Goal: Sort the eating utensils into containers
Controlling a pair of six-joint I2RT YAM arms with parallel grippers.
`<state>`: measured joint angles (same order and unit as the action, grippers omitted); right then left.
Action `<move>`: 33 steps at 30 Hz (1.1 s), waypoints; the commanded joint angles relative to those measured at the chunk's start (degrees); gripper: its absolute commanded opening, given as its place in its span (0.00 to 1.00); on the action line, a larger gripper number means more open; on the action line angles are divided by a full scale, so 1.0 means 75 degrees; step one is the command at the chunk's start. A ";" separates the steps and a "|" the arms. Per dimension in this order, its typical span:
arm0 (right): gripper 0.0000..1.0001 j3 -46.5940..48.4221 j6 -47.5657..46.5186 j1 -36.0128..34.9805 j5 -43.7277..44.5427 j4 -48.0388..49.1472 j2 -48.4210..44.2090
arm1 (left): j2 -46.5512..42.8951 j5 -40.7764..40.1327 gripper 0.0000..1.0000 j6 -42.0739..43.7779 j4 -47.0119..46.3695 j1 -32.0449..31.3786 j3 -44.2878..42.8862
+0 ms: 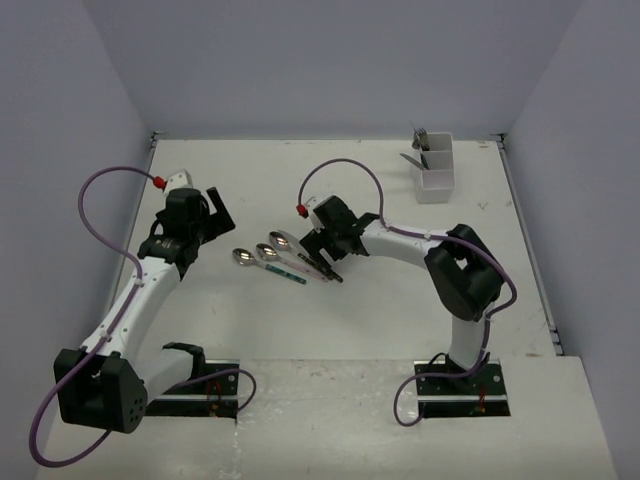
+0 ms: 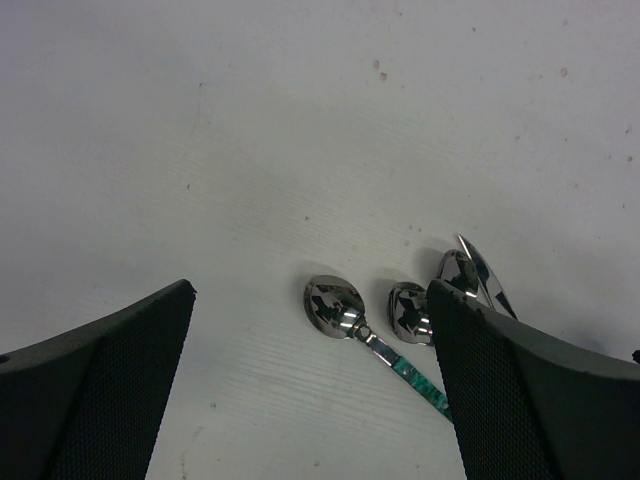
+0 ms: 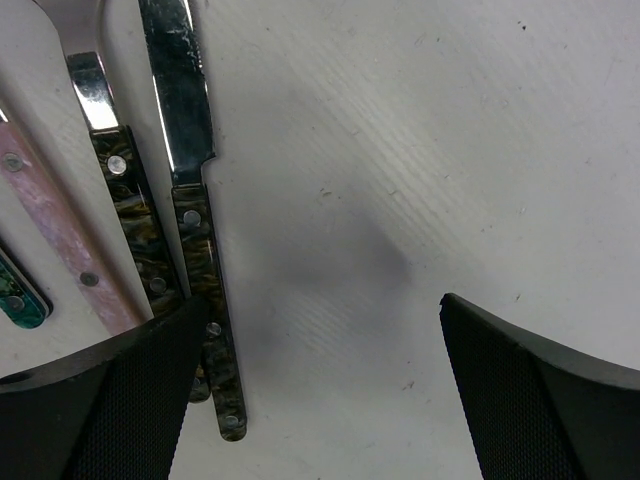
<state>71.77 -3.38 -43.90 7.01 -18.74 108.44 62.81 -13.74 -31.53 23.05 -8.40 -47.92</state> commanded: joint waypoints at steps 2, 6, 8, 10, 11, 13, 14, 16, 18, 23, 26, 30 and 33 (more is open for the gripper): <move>0.99 0.0322 0.0274 -0.0135 0.0074 -0.0208 0.0154 | -0.0136 -0.0126 1.00 -0.0109 0.0044 -0.0051 0.0015; 0.99 0.0286 0.0310 -0.0252 0.0015 -0.0208 0.0259 | -0.0124 -0.0137 1.00 -0.0120 0.0044 -0.0051 0.0050; 0.99 0.0310 0.0333 -0.0310 0.0026 -0.0266 0.0388 | -0.0124 -0.0149 1.00 -0.0120 0.0056 -0.0051 0.0050; 0.99 0.0333 0.0287 -0.0369 0.0167 -0.0290 0.0458 | -0.0124 -0.0160 1.00 -0.0120 0.0056 -0.0051 0.0050; 0.99 0.0357 0.0275 -0.0393 0.0202 -0.0336 0.0540 | -0.0136 -0.0172 1.00 -0.0120 0.0056 -0.0051 0.0038; 0.99 0.0520 0.0298 -0.0393 0.0238 -0.0419 0.0658 | -0.0136 -0.0196 1.00 -0.0120 0.0044 -0.0051 0.0038; 0.98 0.0567 0.0321 -0.0393 0.0261 -0.0431 0.0716 | -0.0136 -0.0207 1.00 -0.0120 0.0044 -0.0051 0.0038; 0.91 0.0789 0.0368 -0.0393 0.0215 -0.0477 0.0869 | -0.0124 -0.0219 1.00 -0.0132 0.0044 -0.0051 0.0038; 0.57 0.1000 0.0392 -0.0393 0.0133 -0.0629 0.1090 | -0.0113 -0.0231 1.00 -0.0132 0.0044 -0.0051 0.0038; 0.19 0.1259 0.0403 -0.0381 -0.0230 -0.0747 0.1326 | -0.0159 -0.0289 1.00 -0.0109 0.0091 -0.0051 0.0038; 0.00 0.1236 0.0403 -0.0358 -0.0663 -0.0712 0.1303 | -0.0206 -0.0383 1.00 -0.0109 0.0114 -0.0051 0.0026; 0.00 0.1224 0.0251 -0.0264 -0.1226 -0.0443 0.1034 | -0.0218 -0.0430 1.00 -0.0085 0.0114 -0.0051 0.0026; 0.00 0.1061 0.0158 -0.0135 -0.1157 0.0060 0.0461 | -0.0229 -0.0453 1.00 -0.0062 0.0114 -0.0051 0.0015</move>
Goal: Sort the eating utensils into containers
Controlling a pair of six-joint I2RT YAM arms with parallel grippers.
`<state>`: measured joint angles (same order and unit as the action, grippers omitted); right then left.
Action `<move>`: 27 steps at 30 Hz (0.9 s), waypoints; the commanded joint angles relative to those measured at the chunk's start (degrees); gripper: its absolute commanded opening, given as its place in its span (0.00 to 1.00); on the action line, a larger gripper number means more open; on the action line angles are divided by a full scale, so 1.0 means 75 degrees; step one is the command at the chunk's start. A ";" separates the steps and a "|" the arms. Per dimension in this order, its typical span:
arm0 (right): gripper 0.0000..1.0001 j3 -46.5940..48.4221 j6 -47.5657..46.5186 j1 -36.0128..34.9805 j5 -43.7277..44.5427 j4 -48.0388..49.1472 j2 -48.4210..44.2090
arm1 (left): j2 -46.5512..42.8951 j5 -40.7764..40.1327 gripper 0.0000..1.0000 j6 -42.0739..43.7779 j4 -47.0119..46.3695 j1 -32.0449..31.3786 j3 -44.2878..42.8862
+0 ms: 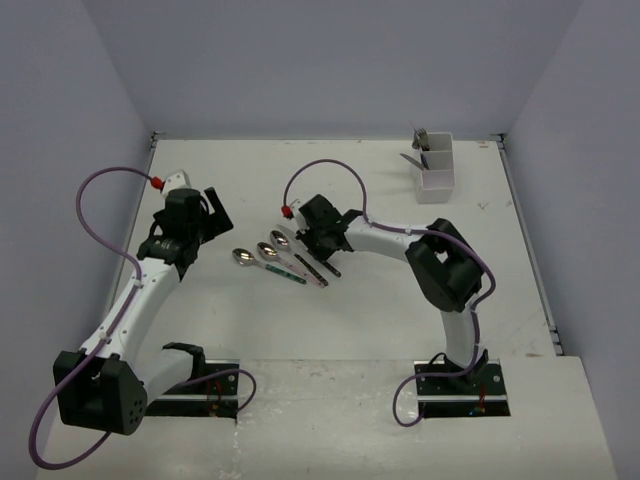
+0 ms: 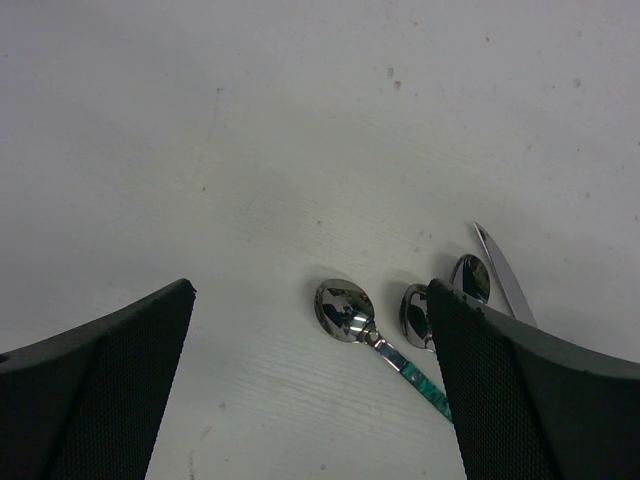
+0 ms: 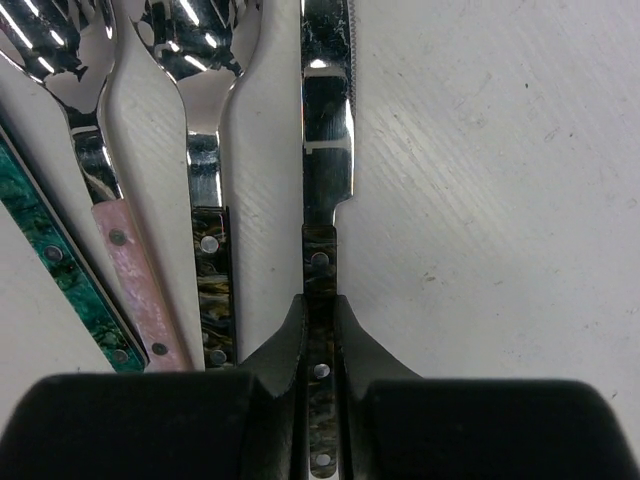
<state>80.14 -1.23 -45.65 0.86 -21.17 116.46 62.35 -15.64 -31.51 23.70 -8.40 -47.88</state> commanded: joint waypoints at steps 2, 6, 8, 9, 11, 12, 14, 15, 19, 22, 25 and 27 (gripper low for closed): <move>0.00 -0.0383 -0.0257 0.0249 -0.0232 0.0990 -0.1344 | -0.0203 -0.0200 1.00 -0.0030 0.0015 -0.0051 0.0009; 0.00 -0.1133 -0.0409 0.0788 -0.0443 0.2141 -0.2764 | -0.0297 -0.0247 1.00 -0.0006 0.0004 -0.0051 0.0009; 0.00 -0.1520 -0.0398 0.1315 -0.0735 0.2820 -0.3280 | -0.0344 -0.0259 1.00 0.0005 -0.0055 -0.0051 0.0009; 0.00 -0.1927 -0.0456 0.1503 -0.0841 0.3228 -0.3770 | -0.0344 -0.0259 1.00 0.0006 -0.0078 -0.0051 0.0009; 0.00 -0.2246 -0.0655 0.2018 -0.0854 0.4214 -0.4173 | -0.0344 -0.0270 1.00 -0.0006 -0.0114 -0.0051 0.0009; 0.00 -0.2317 -0.0818 0.2206 -0.0888 0.4391 -0.4405 | -0.0344 -0.0270 1.00 -0.0006 -0.0114 -0.0051 0.0009; 0.00 -0.2400 -0.1252 0.2861 -0.1062 0.4930 -0.4501 | -0.0344 -0.0282 1.00 -0.0018 -0.0160 -0.0051 -0.0003; 0.00 -0.2365 -0.1451 0.3142 -0.1285 0.5071 -0.4455 | -0.0333 -0.0294 1.00 -0.0006 -0.0172 -0.0051 -0.0015; 0.00 -0.2411 -0.1920 0.4769 -0.2539 0.6658 -0.4069 | -0.0298 -0.0364 1.00 -0.0006 -0.0231 -0.0051 -0.0143; 0.00 -0.2576 -0.2203 0.5695 -0.3932 0.8253 -0.3462 | -0.0192 -0.0446 1.00 0.0006 -0.0242 -0.0051 -0.0307; 0.00 -0.1840 -0.2098 0.6539 -0.5172 0.8482 -0.2584 | -0.0017 -0.0341 1.00 0.0006 -0.0359 -0.0051 -0.0483; 0.00 -0.1267 -0.1760 0.6870 -0.5796 0.8622 -0.2171 | 0.0193 -0.0003 1.00 0.0099 -0.0535 -0.0051 -0.0565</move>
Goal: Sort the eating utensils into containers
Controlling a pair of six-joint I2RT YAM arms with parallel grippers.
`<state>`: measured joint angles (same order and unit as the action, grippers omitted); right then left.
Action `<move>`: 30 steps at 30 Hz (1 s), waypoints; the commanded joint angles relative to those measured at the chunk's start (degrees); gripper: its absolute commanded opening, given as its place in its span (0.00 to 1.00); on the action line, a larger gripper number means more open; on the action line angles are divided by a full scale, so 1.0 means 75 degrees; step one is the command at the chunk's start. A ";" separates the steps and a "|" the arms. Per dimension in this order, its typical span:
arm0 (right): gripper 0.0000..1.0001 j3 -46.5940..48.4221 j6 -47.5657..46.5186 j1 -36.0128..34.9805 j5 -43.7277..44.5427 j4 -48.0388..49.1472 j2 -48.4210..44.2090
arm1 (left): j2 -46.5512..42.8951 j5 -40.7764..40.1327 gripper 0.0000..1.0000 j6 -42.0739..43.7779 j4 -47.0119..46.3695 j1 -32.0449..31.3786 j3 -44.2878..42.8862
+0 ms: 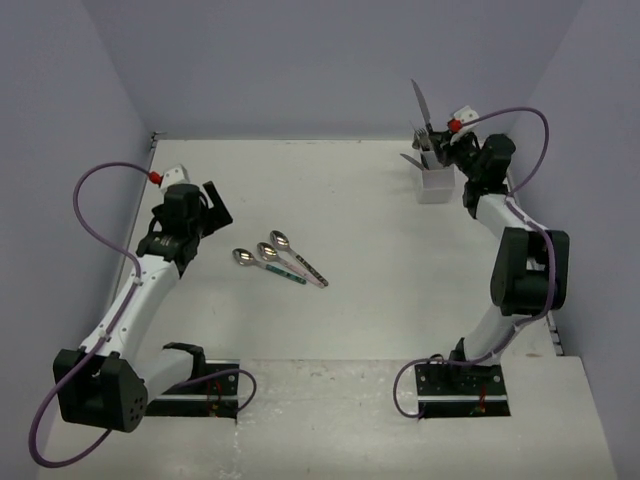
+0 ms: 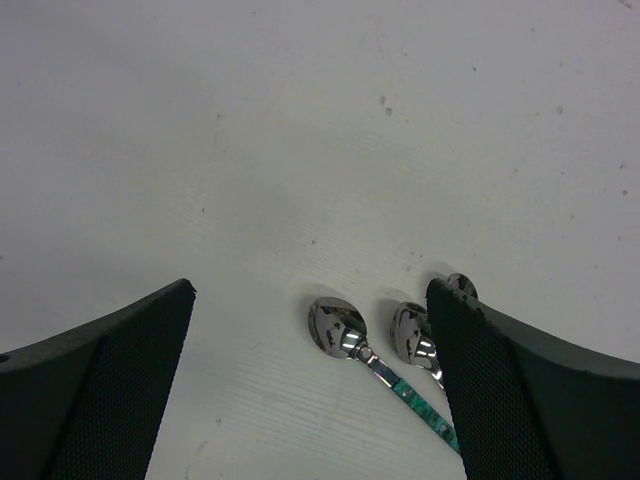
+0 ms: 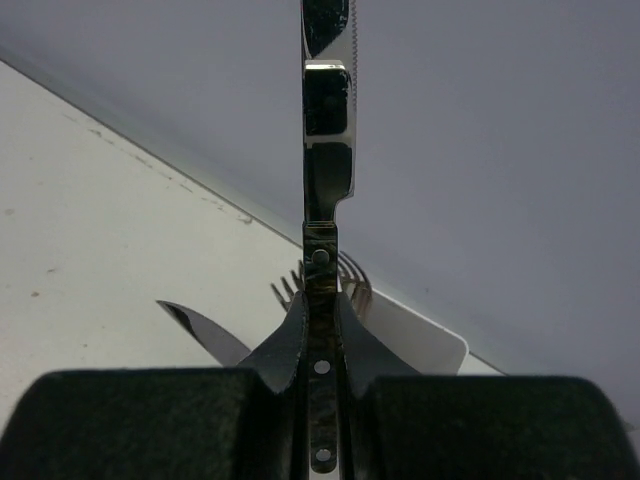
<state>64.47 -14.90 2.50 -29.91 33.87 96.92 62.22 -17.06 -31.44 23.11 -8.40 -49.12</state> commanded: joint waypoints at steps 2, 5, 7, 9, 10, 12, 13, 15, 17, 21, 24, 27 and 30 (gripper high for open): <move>0.00 0.1083 -0.0064 0.0721 -0.2444 0.1379 0.0880 | 0.0411 0.0329 1.00 0.0126 -0.0469 -0.0051 -0.0586; 0.01 0.1423 -0.0510 0.0803 -0.2773 0.1344 0.1371 | 0.0774 0.0470 1.00 0.0091 -0.0469 -0.0051 -0.0797; 0.02 0.1763 -0.0370 0.0943 -0.3135 0.1332 0.1642 | 0.1009 0.0551 1.00 0.0009 -0.0480 -0.0051 -0.0926; 0.03 0.2148 -0.0206 0.1048 -0.3475 0.1285 0.2040 | 0.1207 0.0819 1.00 0.0032 -0.0515 -0.0051 -0.0985; 0.04 0.2371 -0.0194 0.1072 -0.3639 0.1204 0.2250 | 0.1301 0.0903 1.00 0.0067 -0.0515 -0.0051 -0.1032; 0.05 0.2582 -0.0286 0.1119 -0.3780 0.0820 0.2427 | 0.1349 0.0869 1.00 0.0067 -0.0504 -0.0051 -0.1044; 0.06 0.2723 -0.0427 0.1119 -0.3874 0.0584 0.2498 | 0.1361 0.0845 1.00 0.0067 -0.0492 -0.0051 -0.1056; 0.07 0.3029 -0.0802 0.1131 -0.3910 0.0011 0.2697 | 0.1373 0.0821 1.00 -0.0015 -0.0492 -0.0051 -0.1102; 0.07 0.3029 -0.0920 0.1178 -0.3875 -0.0004 0.2803 | 0.1384 0.0856 1.00 -0.0073 -0.0515 -0.0051 -0.1126; 0.10 0.2983 -0.0873 0.1318 -0.3980 -0.0004 0.2897 | 0.1373 0.0845 1.00 -0.0062 -0.0469 -0.0051 -0.1196; 0.11 0.2866 -0.0873 0.1400 -0.4097 -0.0004 0.2909 | 0.1349 0.0798 1.00 -0.0073 -0.0433 -0.0051 -0.1220; 0.11 0.2748 -0.0920 0.1436 -0.4110 -0.0004 0.2932 | 0.1349 0.0763 1.00 -0.0073 -0.0410 -0.0051 -0.1278; 0.15 0.2771 -0.0885 0.1471 -0.4109 -0.0016 0.3049 | 0.1349 0.0740 1.00 -0.0062 -0.0398 -0.0051 -0.1325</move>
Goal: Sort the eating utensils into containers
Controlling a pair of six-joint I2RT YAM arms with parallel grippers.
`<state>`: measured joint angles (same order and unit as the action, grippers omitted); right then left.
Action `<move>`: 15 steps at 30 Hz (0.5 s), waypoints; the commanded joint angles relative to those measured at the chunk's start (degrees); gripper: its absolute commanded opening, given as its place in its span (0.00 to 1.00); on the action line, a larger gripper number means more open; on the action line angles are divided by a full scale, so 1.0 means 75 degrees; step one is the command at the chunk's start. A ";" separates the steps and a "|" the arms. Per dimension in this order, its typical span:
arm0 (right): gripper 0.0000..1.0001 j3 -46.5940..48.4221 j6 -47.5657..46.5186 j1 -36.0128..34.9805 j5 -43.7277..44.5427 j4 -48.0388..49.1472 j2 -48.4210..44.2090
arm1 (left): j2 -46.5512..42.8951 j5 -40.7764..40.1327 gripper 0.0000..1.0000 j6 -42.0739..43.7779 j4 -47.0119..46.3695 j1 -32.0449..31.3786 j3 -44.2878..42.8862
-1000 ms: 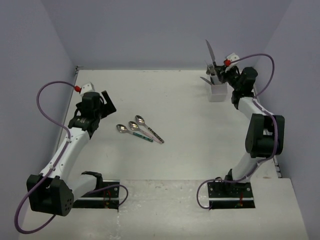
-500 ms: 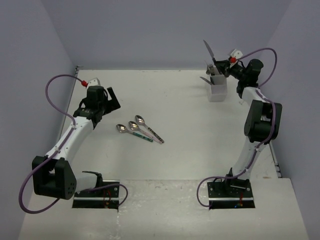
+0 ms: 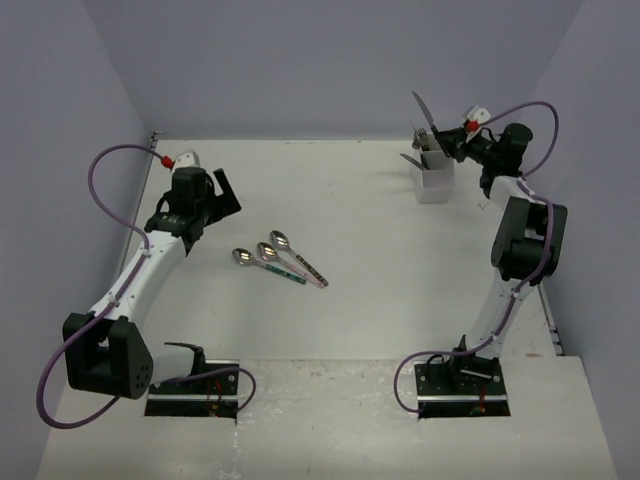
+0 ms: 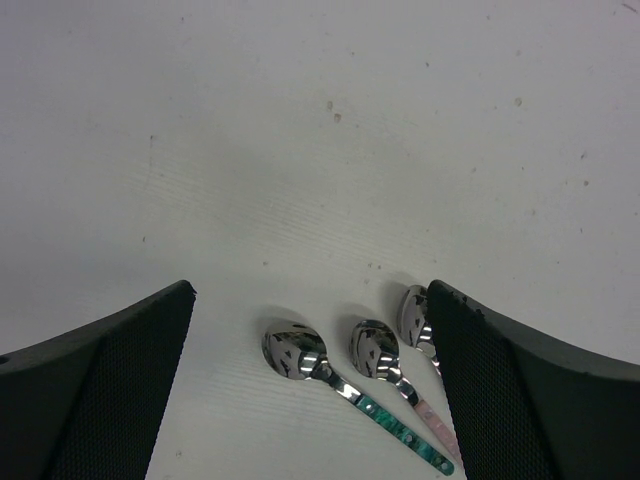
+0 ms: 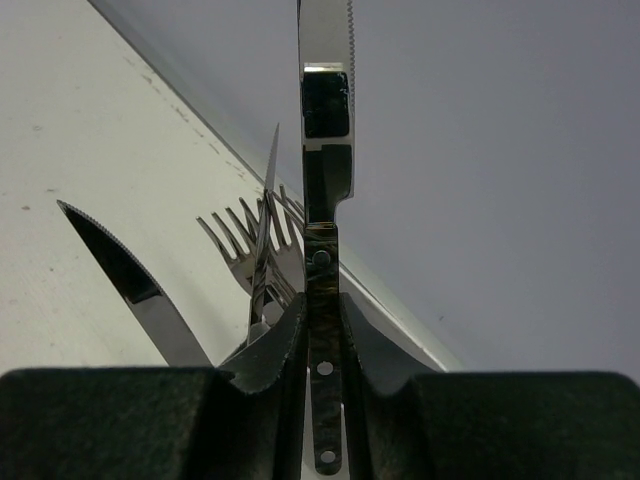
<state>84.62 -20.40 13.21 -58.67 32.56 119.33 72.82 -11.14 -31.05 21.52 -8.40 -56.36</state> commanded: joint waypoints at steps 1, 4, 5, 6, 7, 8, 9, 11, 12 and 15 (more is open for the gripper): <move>0.18 0.0143 -0.0116 0.0043 -0.0240 0.0159 0.0132 | -0.0064 -0.0062 1.00 -0.0103 -0.0174 -0.0051 -0.0384; 0.19 0.0260 -0.0034 0.0043 -0.0204 0.0066 0.0249 | -0.0064 -0.0027 1.00 -0.0102 -0.0139 -0.0051 -0.0384; 0.21 0.0272 -0.0045 0.0043 -0.0227 0.0031 0.0238 | -0.0064 -0.0004 1.00 -0.0114 -0.0092 -0.0051 -0.0384; 0.23 0.0261 -0.0068 0.0043 -0.0227 -0.0051 0.0238 | -0.0064 0.0020 1.00 -0.0126 -0.0069 -0.0051 -0.0338; 0.27 0.0226 -0.0115 0.0043 -0.0251 -0.0087 0.0192 | -0.0064 0.0020 1.00 -0.0126 -0.0010 -0.0051 -0.0314; 0.28 0.0190 -0.0150 0.0043 -0.0216 -0.0133 0.0168 | -0.0064 -0.0003 1.00 -0.0149 0.0013 -0.0051 -0.0279; 0.29 0.0155 -0.0151 0.0043 -0.0158 -0.0134 0.0145 | -0.0064 -0.0015 1.00 -0.0149 0.0060 -0.0051 -0.0267; 0.38 0.0132 -0.0139 0.0043 0.0041 -0.0145 0.0074 | -0.0064 -0.0015 1.00 -0.0185 0.0060 -0.0051 -0.0267; 0.41 0.0085 -0.0151 0.0055 0.0054 -0.0145 0.0039 | -0.0064 0.0054 1.00 -0.0173 0.0084 -0.0051 -0.0290; 0.50 -0.0113 -0.0151 0.0043 0.0030 -0.0053 -0.0195 | -0.0134 0.0009 1.00 -0.0161 0.0131 -0.0051 -0.0325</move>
<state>84.58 -20.64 13.30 -58.19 30.63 120.79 72.82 -11.09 -31.11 22.15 -8.40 -56.90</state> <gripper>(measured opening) 0.485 0.999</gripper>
